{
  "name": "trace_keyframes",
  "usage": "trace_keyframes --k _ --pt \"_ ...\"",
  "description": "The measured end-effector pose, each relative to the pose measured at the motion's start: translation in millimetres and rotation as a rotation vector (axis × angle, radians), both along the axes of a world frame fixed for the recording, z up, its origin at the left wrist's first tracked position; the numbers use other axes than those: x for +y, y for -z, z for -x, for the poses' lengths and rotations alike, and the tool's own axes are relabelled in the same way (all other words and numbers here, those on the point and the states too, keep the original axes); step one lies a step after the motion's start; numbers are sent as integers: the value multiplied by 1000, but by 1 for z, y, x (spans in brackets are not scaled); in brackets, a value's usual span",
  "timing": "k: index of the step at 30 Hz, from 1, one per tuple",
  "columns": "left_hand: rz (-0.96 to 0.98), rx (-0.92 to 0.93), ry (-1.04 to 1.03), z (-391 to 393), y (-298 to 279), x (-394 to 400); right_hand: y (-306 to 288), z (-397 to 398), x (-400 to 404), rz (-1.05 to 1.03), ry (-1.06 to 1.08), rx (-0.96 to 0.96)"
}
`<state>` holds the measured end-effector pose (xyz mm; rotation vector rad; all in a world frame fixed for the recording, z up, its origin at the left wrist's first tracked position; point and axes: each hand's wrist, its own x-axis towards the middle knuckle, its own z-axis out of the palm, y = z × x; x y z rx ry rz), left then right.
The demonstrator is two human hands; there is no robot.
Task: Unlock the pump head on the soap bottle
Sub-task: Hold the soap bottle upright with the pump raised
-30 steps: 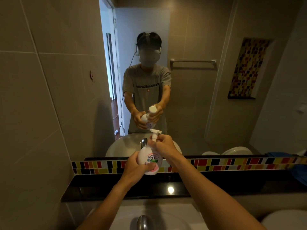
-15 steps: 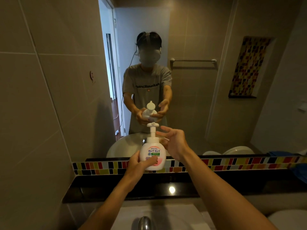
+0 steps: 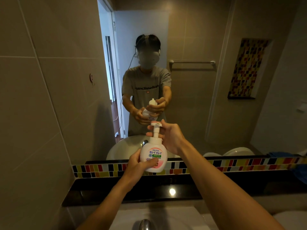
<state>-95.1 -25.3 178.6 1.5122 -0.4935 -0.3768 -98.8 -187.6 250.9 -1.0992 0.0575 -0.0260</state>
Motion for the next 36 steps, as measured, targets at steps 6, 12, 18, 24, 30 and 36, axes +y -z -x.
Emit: trace_keyframes --k 6,12,18,24,30,36 --pt "53 67 34 -3 4 5 -2 -2 3 26 -41 15" --pt "90 135 94 -8 11 7 -4 -2 2 33 -72 33" --pt "53 80 44 -5 9 1 -3 -2 1 31 -48 24" --pt "35 55 16 -3 9 -1 -2 0 0 40 -27 17" --pt "36 73 28 -2 11 -1 -2 3 3 45 -4 32" --pt "27 80 39 -4 13 0 -1 5 4 71 77 48"
